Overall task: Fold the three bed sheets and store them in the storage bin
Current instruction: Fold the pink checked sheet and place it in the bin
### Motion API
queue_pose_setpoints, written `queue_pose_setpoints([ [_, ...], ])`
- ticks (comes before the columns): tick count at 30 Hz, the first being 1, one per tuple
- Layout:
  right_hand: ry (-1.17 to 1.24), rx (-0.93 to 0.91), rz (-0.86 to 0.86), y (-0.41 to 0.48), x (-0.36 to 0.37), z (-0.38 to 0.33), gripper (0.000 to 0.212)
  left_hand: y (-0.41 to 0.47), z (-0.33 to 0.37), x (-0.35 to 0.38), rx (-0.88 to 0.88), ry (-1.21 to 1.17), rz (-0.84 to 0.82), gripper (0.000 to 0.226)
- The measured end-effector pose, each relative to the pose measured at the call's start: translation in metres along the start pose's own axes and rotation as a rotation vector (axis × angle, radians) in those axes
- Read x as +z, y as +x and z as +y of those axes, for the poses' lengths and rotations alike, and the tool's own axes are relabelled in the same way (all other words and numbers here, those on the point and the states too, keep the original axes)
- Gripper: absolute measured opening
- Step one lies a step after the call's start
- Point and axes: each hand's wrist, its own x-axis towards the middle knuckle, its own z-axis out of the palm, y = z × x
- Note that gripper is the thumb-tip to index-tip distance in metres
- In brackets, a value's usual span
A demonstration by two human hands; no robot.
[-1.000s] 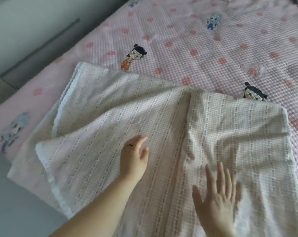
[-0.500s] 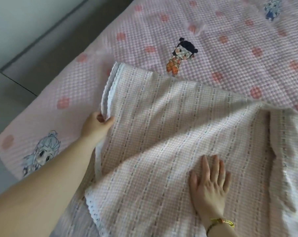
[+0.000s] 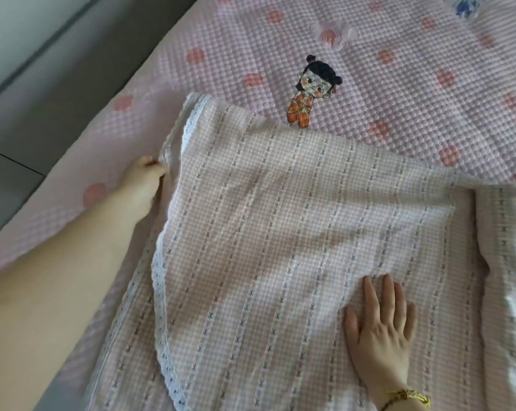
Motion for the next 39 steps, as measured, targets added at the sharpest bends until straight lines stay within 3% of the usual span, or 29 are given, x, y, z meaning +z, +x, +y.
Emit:
queue_pose_setpoints([
  [2,-0.02,-0.008,0.016,0.0,0.002,0.0,0.057,0.006,0.018,0.008,-0.089,-0.162,-0.171,0.032],
  [4,-0.012,0.0,0.01,0.001,0.002,0.0,0.055,0.019,0.03,0.021,-0.064,-0.04,-0.23,0.055],
  [5,-0.001,0.004,0.01,0.0,0.002,0.0,0.055,0.025,0.033,0.027,0.003,0.099,-0.183,0.054],
  [7,0.01,0.014,0.019,0.0,0.006,0.001,0.061,0.039,0.042,0.037,0.169,0.321,-0.063,0.018],
  [8,0.011,0.011,0.033,0.0,0.007,0.002,0.063,0.046,0.045,0.04,0.257,0.354,0.005,0.014],
  [10,0.012,0.007,0.064,0.0,0.009,0.002,0.064,0.057,0.049,0.045,0.362,0.392,0.071,0.025],
  [13,0.008,0.013,0.082,0.001,0.01,0.001,0.064,0.058,0.041,0.055,0.355,0.55,0.203,0.018],
  [15,-0.003,0.009,0.088,0.002,0.01,0.001,0.064,0.043,0.036,0.062,0.363,0.65,0.309,0.043],
  [16,-0.009,0.009,0.09,0.001,0.011,0.002,0.063,0.033,0.036,0.068,0.493,0.69,0.34,0.049],
  [18,-0.017,0.022,0.088,0.001,0.013,0.002,0.063,0.009,0.032,0.091,0.88,0.748,0.215,0.05],
  [20,-0.029,0.028,0.075,0.001,0.013,0.0,0.063,-0.017,0.027,0.125,1.156,0.901,-0.14,0.052],
  [21,-0.036,0.025,0.065,0.002,0.013,0.001,0.063,-0.029,0.023,0.142,1.2,1.037,-0.323,0.056],
  [23,-0.05,0.024,0.047,0.002,0.015,0.002,0.063,-0.032,0.013,0.168,1.122,1.314,-0.506,0.063],
  [27,-0.062,0.012,0.04,0.002,0.019,0.004,0.061,0.016,0.018,0.147,0.916,1.476,-0.274,0.07],
  [35,-0.073,0.022,0.082,0.003,0.014,0.008,0.052,0.037,0.019,0.073,0.532,1.319,0.16,0.056],
  [37,-0.048,0.002,0.035,0.003,0.012,0.007,0.056,0.018,0.018,0.075,0.532,1.308,0.186,0.055],
  [39,-0.04,-0.009,-0.049,0.003,0.006,0.008,0.056,-0.02,0.011,0.088,0.645,1.235,0.128,0.061],
])
